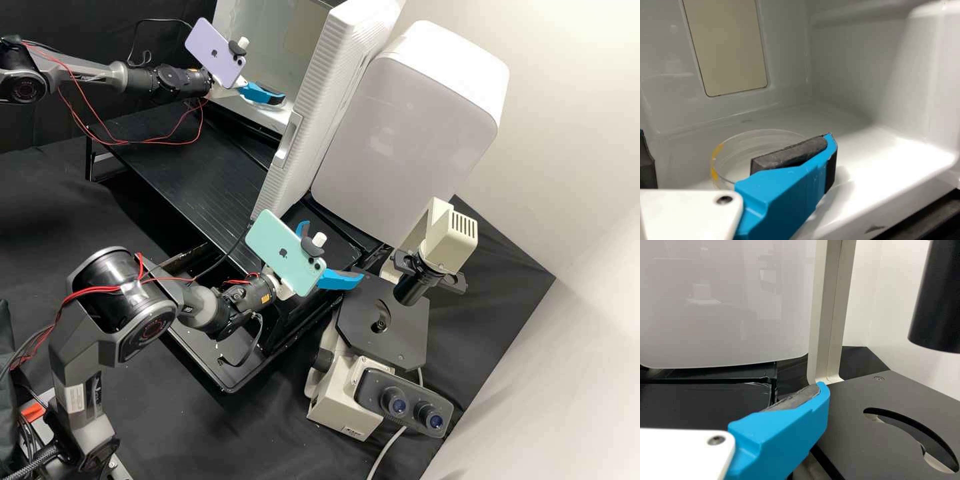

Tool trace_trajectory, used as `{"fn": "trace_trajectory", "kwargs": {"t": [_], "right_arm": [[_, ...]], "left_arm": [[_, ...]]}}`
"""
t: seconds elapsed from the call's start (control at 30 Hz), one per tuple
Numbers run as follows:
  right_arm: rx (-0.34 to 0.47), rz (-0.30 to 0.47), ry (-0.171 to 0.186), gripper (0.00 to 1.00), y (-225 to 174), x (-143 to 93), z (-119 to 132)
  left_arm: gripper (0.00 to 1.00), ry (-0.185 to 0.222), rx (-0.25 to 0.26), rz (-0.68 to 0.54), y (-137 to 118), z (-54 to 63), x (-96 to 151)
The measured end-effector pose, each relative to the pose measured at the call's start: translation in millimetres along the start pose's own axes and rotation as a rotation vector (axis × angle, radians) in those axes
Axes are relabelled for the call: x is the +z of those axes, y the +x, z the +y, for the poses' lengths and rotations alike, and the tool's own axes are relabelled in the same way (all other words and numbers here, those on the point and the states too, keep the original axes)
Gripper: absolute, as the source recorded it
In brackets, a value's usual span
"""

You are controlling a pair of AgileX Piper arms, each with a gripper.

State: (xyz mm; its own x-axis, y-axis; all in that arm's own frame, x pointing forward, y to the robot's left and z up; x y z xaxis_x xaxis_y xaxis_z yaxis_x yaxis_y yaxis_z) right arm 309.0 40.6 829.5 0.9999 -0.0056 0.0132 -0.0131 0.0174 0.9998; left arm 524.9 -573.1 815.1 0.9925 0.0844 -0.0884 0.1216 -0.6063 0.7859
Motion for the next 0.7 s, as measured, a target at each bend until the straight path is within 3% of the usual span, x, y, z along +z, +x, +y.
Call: {"fn": "trace_trajectory", "kwargs": {"t": [0.27, 0.53, 0.7], "right_arm": [[0.000, 0.000, 0.000, 1.00, 0.0, 0.0, 0.0], [0.000, 0.000, 0.000, 1.00, 0.0, 0.0, 0.0], [0.000, 0.000, 0.000, 1.00, 0.0, 0.0, 0.0]], "left_arm": [[1.00, -0.024, 0.002, -0.020, -7.2, -2.1, 0.0], [1.00, -0.108, 0.002, -0.040, -10.5, -9.1, 0.0], [1.00, -0.098, -0.017, -0.051, -10.9, -15.7, 0.2]]}}
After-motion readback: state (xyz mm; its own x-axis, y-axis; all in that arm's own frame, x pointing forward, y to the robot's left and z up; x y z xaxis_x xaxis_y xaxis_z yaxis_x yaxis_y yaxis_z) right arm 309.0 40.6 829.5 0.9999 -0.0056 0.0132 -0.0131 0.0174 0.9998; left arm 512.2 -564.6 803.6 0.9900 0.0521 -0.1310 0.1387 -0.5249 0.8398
